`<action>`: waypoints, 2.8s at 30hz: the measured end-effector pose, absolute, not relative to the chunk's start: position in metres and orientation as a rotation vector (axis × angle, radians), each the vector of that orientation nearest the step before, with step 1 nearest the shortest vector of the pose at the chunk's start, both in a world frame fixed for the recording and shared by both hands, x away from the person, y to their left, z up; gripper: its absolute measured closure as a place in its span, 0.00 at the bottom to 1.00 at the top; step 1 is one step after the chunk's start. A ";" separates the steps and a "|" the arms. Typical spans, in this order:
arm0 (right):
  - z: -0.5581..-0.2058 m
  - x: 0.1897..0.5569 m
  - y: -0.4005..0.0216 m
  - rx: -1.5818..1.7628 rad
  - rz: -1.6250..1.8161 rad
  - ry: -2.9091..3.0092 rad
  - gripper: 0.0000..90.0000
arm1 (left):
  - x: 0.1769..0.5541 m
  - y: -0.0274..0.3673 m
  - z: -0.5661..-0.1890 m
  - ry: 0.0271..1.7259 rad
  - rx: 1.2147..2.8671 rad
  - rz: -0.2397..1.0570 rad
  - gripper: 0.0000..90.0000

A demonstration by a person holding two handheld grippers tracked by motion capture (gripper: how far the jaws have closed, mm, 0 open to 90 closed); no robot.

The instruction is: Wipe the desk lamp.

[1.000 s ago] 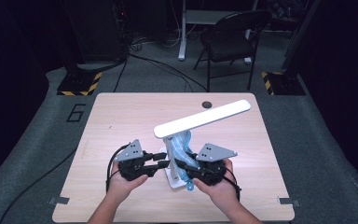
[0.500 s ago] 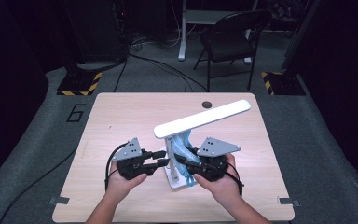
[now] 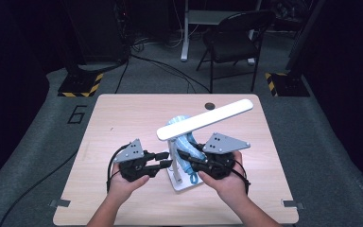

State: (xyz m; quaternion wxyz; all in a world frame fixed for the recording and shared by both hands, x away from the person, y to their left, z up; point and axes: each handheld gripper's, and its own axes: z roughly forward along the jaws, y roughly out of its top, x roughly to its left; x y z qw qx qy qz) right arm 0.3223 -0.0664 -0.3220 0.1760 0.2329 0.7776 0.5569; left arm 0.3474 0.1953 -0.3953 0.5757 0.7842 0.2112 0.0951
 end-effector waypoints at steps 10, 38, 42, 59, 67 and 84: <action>-0.338 0.326 -0.065 0.662 1.553 2.226 0.75 | 0.348 0.195 -0.395 0.491 1.838 0.221 0.75; -0.412 0.338 -0.063 0.731 1.420 2.371 0.75 | 0.348 0.195 -0.395 0.487 1.839 0.225 0.75; -0.425 0.340 -0.062 0.754 1.400 2.395 0.75 | 0.348 0.195 -0.395 0.489 1.837 0.225 0.75; -0.410 0.336 -0.062 0.791 1.434 2.392 0.75 | 0.348 0.195 -0.395 0.489 1.838 0.225 0.75; -0.392 0.335 -0.063 0.766 1.434 2.371 0.75 | 0.348 0.194 -0.395 0.495 1.838 0.221 0.75; -0.367 0.332 -0.064 0.719 1.500 2.319 0.74 | 0.347 0.194 -0.393 0.492 1.844 0.229 0.75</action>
